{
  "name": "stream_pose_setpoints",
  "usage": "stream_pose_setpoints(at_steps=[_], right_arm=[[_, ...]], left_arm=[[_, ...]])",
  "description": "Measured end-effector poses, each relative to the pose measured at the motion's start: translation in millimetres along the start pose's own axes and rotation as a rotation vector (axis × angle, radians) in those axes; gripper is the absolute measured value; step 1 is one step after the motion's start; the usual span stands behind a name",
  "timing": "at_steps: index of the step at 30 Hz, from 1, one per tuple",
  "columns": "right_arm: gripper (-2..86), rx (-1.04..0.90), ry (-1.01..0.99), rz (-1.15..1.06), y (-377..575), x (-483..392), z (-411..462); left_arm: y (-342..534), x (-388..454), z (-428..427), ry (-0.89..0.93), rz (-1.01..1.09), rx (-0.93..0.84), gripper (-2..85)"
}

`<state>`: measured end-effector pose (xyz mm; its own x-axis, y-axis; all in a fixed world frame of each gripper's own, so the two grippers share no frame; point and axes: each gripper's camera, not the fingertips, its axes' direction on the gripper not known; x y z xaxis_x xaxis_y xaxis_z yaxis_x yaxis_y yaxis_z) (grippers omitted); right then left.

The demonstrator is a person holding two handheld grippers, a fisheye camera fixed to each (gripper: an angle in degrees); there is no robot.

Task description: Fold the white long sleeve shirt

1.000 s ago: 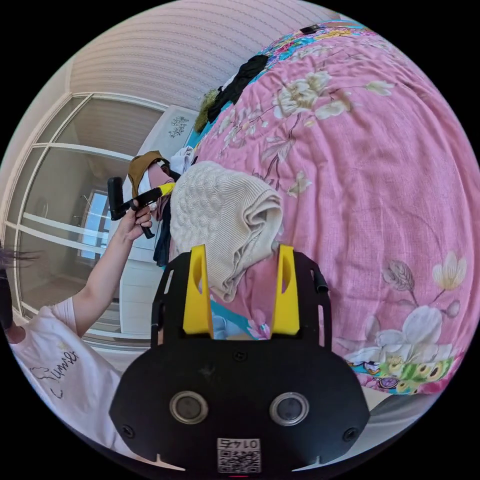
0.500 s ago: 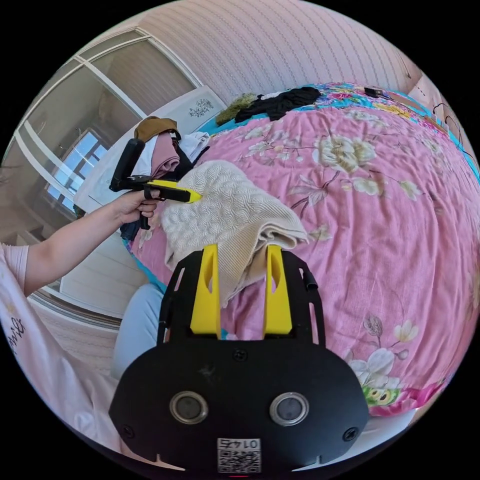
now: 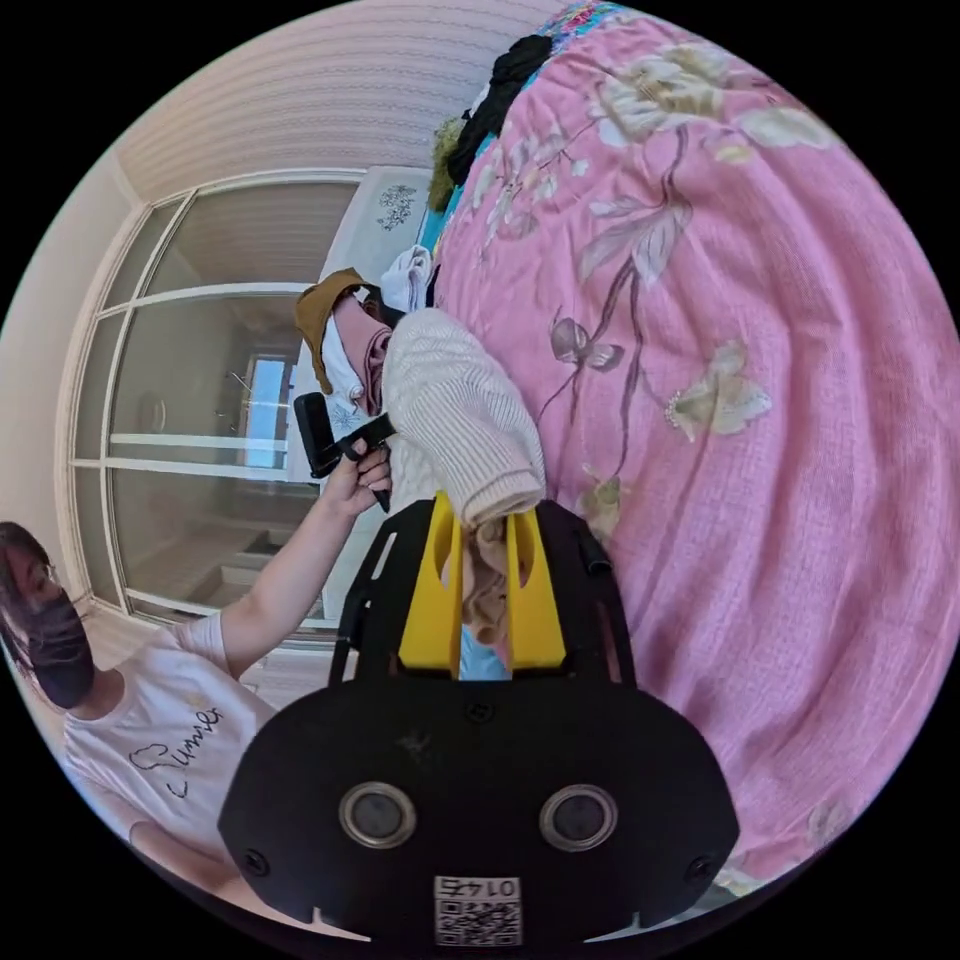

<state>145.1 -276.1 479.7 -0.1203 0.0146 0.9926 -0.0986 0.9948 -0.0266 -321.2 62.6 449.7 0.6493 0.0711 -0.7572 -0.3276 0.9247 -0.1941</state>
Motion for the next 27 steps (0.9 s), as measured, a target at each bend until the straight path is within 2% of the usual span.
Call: stream_pose_setpoints(at_steps=[3,6,9,11,13,17,22,27], right_arm=[[3.5,-0.025,0.136,-0.153,-0.5,-43.1,-18.7],[2.2,-0.004,0.046,-0.214,-0.9,-75.9,-59.5],[1.9,-0.056,0.039,-0.176,3.0,-78.9,-92.4],[2.0,-0.103,0.098,-0.074,5.6,-62.1,-99.4],[2.3,-0.105,0.149,0.006,13.1,-46.3,-96.1],[2.7,-0.056,0.165,0.02,23.9,-48.6,-97.4],[3.0,-0.026,0.117,0.025,35.6,-64.4,-115.5],[3.1,-0.028,0.124,0.008,43.8,-87.4,-128.5]], left_arm=[[4.6,1.1,5.1,0.03,-0.006,0.017,8.8],[7.2,23.2,9.6,0.08,0.066,0.003,8.7],[5.4,40.8,21.0,0.112,0.101,-0.023,9.7],[2.1,45.6,30.2,0.069,0.129,-0.038,10.6],[-1.6,50.2,44.5,-0.098,0.171,-0.072,12.9],[-5.8,51.3,69.6,-0.181,0.227,-0.129,16.6],[-8.2,40.4,117.2,-0.017,0.272,-0.206,17.0],[4.3,32.0,153.7,0.061,0.246,-0.177,18.1]])
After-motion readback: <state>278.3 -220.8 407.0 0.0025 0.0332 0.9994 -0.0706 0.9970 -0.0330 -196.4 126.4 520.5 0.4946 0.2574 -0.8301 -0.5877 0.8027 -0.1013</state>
